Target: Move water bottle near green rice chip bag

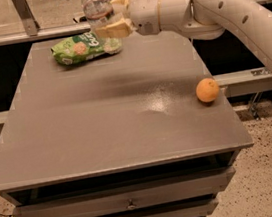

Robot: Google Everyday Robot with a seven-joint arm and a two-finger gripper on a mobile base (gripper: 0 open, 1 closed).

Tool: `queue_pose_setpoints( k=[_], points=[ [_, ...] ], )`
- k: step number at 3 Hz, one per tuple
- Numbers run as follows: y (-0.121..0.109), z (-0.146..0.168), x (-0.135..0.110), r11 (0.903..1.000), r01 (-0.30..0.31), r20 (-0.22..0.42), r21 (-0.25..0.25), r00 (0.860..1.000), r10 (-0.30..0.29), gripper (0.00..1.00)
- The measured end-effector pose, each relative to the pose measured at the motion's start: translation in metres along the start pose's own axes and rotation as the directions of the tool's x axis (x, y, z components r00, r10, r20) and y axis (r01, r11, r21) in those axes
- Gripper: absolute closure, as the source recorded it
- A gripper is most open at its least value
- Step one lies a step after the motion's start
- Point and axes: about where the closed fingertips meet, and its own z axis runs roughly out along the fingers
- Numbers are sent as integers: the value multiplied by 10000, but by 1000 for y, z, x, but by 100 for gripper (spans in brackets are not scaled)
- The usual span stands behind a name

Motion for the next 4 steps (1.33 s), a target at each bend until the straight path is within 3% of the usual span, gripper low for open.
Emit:
queue_pose_setpoints(
  k=[1,2,4],
  points=[
    [-37,3,14,9977,-27,-133,683,9999,36,100],
    [-61,12,30,9936,-254,-250,1096,9993,283,100],
    [-73,-1,72,9730,-1267,-697,1929,9874,1424,100]
  ],
)
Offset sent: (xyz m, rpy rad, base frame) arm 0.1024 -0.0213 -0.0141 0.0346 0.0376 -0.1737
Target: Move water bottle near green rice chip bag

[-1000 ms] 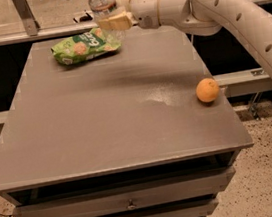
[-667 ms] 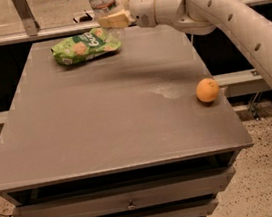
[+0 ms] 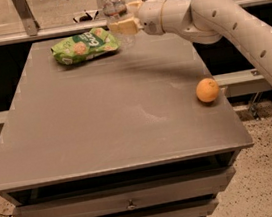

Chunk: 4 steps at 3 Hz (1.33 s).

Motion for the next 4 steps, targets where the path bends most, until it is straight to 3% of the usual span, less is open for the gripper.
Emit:
queue_pose_setpoints(
  k=[1,3,4],
  points=[
    [-1,1,25,9973,-678,205,274,9975,673,100],
    [-3,11,43,9914,-1272,444,298,9911,1258,100],
    [-5,10,49,9880,-1520,272,256,9881,1513,91]
  ],
)
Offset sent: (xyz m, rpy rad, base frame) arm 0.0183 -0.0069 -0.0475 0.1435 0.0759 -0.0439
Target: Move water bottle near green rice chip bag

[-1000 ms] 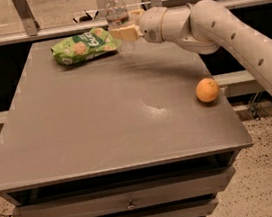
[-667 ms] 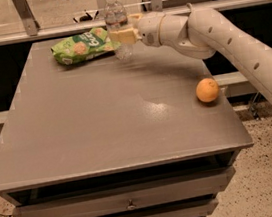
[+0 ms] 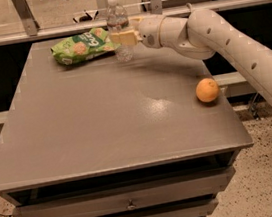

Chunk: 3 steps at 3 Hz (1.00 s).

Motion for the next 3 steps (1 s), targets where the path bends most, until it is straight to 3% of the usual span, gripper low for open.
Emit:
queue_pose_setpoints(
  k=[1,3],
  points=[
    [-1,-1,8,9995,-303,-158,24,9994,303,73],
    [-1,-2,11,9990,-453,-231,45,9987,454,26]
  ],
)
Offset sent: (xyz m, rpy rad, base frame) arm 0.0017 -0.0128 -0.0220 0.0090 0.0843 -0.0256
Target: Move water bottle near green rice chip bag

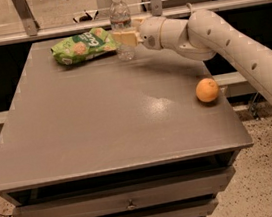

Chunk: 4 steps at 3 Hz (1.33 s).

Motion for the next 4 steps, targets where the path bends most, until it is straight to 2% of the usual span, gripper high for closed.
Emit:
queue_pose_setpoints(
  k=[1,2,3,4],
  points=[
    [1,2,8,9998,-205,-90,-32,9998,205,4],
    [1,2,11,9996,-283,-121,-38,9995,282,0],
    [0,-5,10,9999,-106,-34,-29,9999,106,0],
    [-9,-40,-3,9975,694,-297,158,9972,-689,0]
  ],
)
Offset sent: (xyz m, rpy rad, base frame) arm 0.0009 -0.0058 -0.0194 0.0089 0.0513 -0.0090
